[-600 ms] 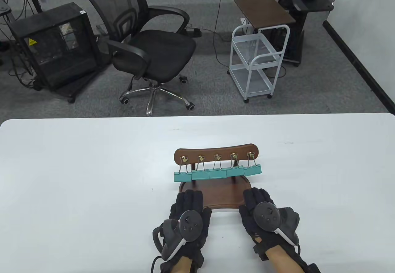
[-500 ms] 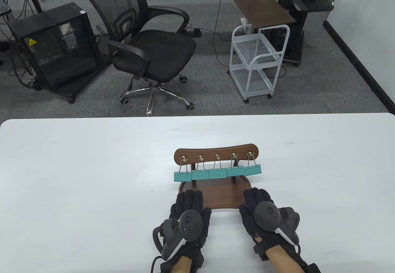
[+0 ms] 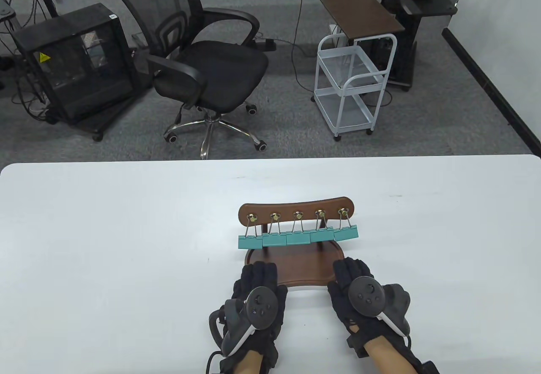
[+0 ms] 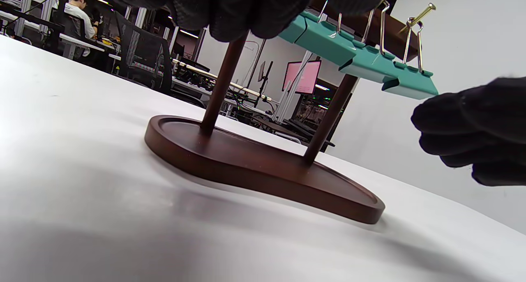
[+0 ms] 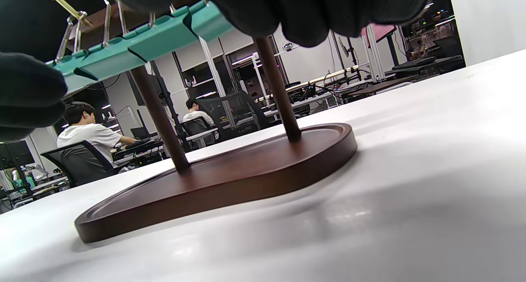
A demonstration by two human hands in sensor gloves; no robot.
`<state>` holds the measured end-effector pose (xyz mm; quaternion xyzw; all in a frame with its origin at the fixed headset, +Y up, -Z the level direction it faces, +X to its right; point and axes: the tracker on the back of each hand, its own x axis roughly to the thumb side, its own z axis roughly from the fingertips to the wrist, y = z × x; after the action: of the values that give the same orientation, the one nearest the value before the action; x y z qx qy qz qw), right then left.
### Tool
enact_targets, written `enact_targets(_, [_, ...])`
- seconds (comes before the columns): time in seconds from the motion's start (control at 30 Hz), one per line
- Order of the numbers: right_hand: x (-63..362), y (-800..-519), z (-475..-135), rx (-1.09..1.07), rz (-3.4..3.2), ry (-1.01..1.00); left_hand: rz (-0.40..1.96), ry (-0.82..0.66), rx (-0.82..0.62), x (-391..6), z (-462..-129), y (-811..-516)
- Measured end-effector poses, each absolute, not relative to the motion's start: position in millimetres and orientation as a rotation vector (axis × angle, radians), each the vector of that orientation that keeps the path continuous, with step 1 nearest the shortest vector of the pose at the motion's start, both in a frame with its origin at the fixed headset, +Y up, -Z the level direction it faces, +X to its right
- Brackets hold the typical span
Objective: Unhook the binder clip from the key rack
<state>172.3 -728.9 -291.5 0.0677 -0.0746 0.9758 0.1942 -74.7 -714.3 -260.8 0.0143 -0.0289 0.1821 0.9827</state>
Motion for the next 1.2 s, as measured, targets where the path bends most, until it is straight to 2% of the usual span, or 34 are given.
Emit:
enact_targets(0.47, [185.3, -725.9, -291.3, 0.131, 2.668, -0.264, 0.349, -0.032, 0.031, -76.4, -261.8, -715.1])
enact_targets(0.8, [201.7, -719.5, -294.1, 0.079, 2.544, -0.417, 0.359, -0.031, 0.029, -76.4, -263.2, -715.2])
enact_targets(1.1, [224.2, -713.9, -310.8, -0.078, 2.293, -0.448, 0.370, -0.034, 0.031, -77.0, -263.6, -715.7])
enact_targets(1.2, [233.6, -717.0, -323.8, -0.119, 2.141, -0.371, 0.377, -0.034, 0.031, -77.2, -263.8, -716.0])
